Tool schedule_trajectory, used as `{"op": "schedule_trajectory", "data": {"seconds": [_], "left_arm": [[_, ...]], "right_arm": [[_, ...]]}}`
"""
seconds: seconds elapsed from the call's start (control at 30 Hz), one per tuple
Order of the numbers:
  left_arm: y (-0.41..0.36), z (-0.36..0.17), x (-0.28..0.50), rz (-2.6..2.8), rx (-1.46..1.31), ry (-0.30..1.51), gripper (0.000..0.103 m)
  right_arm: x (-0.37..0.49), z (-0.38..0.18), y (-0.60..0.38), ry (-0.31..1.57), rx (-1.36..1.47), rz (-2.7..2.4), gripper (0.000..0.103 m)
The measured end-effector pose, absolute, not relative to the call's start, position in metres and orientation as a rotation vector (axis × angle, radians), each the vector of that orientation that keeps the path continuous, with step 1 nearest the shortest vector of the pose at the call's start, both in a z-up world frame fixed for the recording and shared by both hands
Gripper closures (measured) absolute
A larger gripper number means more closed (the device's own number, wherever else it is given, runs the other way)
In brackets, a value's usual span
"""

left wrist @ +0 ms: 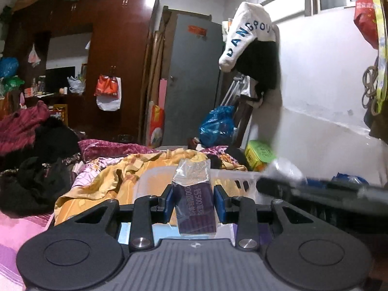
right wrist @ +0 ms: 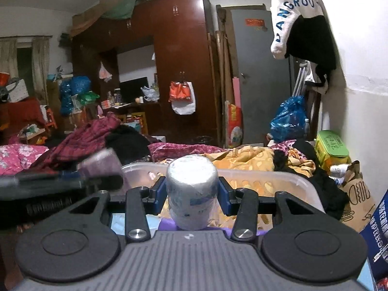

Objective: Organize objects
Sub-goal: 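Carry the pink box with the left tool while the right tool carries the roll to the basket, then grasp the white rabbit toy with the right tool while the left tool grasps its cloth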

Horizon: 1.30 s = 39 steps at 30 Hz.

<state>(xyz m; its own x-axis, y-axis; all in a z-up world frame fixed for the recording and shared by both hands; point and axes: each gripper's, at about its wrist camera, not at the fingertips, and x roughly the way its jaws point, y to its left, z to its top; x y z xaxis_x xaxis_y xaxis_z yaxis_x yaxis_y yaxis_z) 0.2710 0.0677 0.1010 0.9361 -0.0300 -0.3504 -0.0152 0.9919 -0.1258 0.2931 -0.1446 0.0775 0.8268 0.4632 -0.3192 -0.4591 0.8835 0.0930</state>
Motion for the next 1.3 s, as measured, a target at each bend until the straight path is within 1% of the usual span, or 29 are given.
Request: {"op": "schedule_trajectory", "data": {"seconds": [0.3, 0.33, 0.37, 0.4, 0.43, 0.47, 0.5, 0.53, 0.57, 0.6, 0.73, 0.8, 0.9, 0.97, 1.07, 1.13, 1.17, 1.2, 1.23, 1.27, 1.3], "left_arm": [[0.062, 0.093, 0.270, -0.003, -0.087, 0.383, 0.065], [0.063, 0.092, 0.270, -0.007, -0.087, 0.376, 0.063], [0.062, 0.091, 0.268, -0.013, -0.085, 0.371, 0.055], [0.061, 0.091, 0.268, -0.017, -0.083, 0.369, 0.036], [0.061, 0.091, 0.266, -0.021, -0.082, 0.365, 0.027], [0.061, 0.091, 0.262, -0.009, -0.080, 0.349, 0.022], [0.061, 0.091, 0.257, 0.005, -0.078, 0.323, 0.021], [0.062, 0.092, 0.248, 0.019, -0.078, 0.297, 0.021], [0.064, 0.093, 0.239, 0.025, -0.084, 0.273, 0.021], [0.065, 0.093, 0.230, 0.019, -0.092, 0.256, 0.021], [0.065, 0.079, 0.178, -0.062, -0.104, 0.226, 0.021], [0.060, 0.063, 0.150, -0.120, -0.097, 0.220, 0.021], [0.051, 0.038, 0.122, -0.194, -0.123, 0.226, 0.021], [0.040, 0.027, 0.118, -0.237, -0.125, 0.247, 0.021], [0.022, 0.021, 0.131, -0.285, -0.085, 0.292, 0.021], [0.017, 0.014, 0.139, -0.319, -0.094, 0.329, 0.025], [0.015, 0.011, 0.144, -0.346, -0.102, 0.355, 0.029], [0.013, 0.007, 0.150, -0.374, -0.114, 0.383, 0.035], [0.011, 0.003, 0.156, -0.407, -0.122, 0.415, 0.038], [0.009, 0.001, 0.162, -0.430, -0.119, 0.439, 0.044], [0.007, -0.002, 0.165, -0.447, -0.114, 0.459, 0.047]], "right_arm": [[0.303, 0.081, -0.136, 0.384, -0.073, 0.422, 0.056], [0.305, 0.081, -0.135, 0.387, -0.078, 0.415, 0.056], [0.306, 0.079, -0.134, 0.398, -0.081, 0.415, 0.054], [0.307, 0.078, -0.133, 0.421, -0.086, 0.424, 0.054], [0.308, 0.078, -0.133, 0.430, -0.088, 0.419, 0.052], [0.306, 0.079, -0.135, 0.416, -0.081, 0.410, 0.042], [0.303, 0.081, -0.139, 0.403, -0.065, 0.403, 0.034], [0.299, 0.083, -0.144, 0.395, -0.044, 0.404, 0.015], [0.291, 0.085, -0.153, 0.381, -0.019, 0.410, 0.004], [0.284, 0.088, -0.161, 0.360, -0.009, 0.410, 0.002], [0.236, 0.082, -0.202, 0.293, -0.007, 0.402, 0.000], [0.203, 0.066, -0.228, 0.255, 0.002, 0.422, 0.000], [0.156, 0.026, -0.264, 0.233, 0.049, 0.426, 0.000], [0.136, -0.002, -0.281, 0.257, 0.103, 0.444, 0.000], [0.126, -0.028, -0.290, 0.285, 0.159, 0.457, 0.000], [0.131, -0.030, -0.289, 0.298, 0.151, 0.467, 0.004], [0.133, -0.030, -0.286, 0.304, 0.146, 0.475, 0.008], [0.136, -0.028, -0.284, 0.312, 0.149, 0.485, 0.010], [0.138, -0.028, -0.282, 0.321, 0.148, 0.497, 0.013], [0.138, -0.029, -0.279, 0.326, 0.139, 0.505, 0.015], [0.140, -0.028, -0.277, 0.330, 0.124, 0.506, 0.016]]}}
